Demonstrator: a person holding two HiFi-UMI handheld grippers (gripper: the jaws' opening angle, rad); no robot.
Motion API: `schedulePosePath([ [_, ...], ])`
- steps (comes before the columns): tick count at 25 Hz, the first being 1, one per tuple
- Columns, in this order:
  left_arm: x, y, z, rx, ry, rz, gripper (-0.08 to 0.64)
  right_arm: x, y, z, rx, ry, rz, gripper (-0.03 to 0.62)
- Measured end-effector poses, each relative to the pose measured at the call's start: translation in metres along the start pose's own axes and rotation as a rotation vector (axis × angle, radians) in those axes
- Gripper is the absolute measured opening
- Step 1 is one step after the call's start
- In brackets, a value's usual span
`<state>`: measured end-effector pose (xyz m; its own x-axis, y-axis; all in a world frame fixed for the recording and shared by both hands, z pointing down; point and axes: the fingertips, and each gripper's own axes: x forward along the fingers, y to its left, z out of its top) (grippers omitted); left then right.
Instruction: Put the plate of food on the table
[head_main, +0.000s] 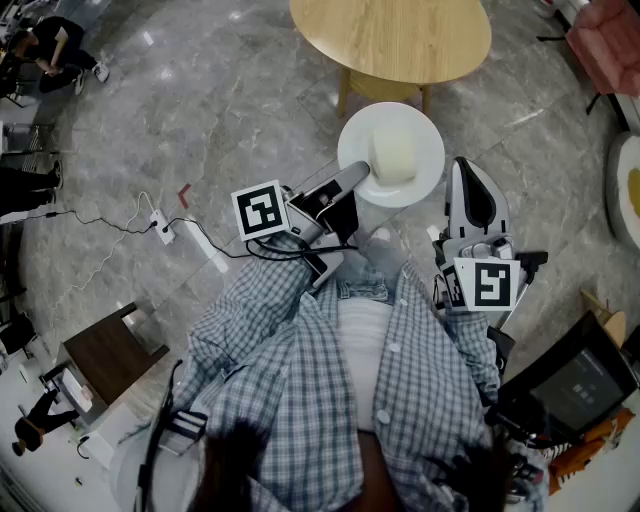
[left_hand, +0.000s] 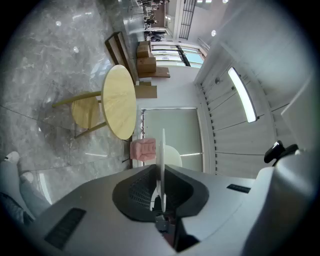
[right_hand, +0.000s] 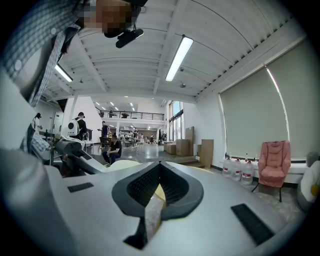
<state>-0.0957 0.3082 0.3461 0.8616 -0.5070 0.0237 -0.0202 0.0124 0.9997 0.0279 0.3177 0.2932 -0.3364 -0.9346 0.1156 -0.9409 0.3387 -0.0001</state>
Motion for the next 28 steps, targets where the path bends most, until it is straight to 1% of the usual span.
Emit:
schedulePosePath([
  [6,0.0,0.004,0.0,-0.032,-0.012,-0.003,0.03,0.001,0.0,0.0,0.008,-0.001,0.001,0.006],
  [13,0.001,0.002,0.002,-0.017,-0.015,-0.006,0.03,0.001,-0.004,-0.004,0.028,0.008,-0.007,0.006],
  [19,0.0,0.002,0.002,-0.009,-0.02,-0.005,0.031,0.0,-0.003,-0.004,0.002,0.016,0.004,0.006],
  [22,0.001,0.001,0.003,-0.011,-0.022,-0.007,0.031,0.0,-0.004,-0.005,0.003,0.017,-0.002,0.006],
  [24,-0.001,0.003,0.011,-0.014,-0.024,-0.007,0.031,0.007,-0.002,-0.006,0.005,0.023,-0.004,0.006],
  [28,-0.016,0.009,0.056,-0.022,-0.03,-0.012,0.031,0.047,0.02,-0.009,-0.004,0.041,-0.002,0.006],
])
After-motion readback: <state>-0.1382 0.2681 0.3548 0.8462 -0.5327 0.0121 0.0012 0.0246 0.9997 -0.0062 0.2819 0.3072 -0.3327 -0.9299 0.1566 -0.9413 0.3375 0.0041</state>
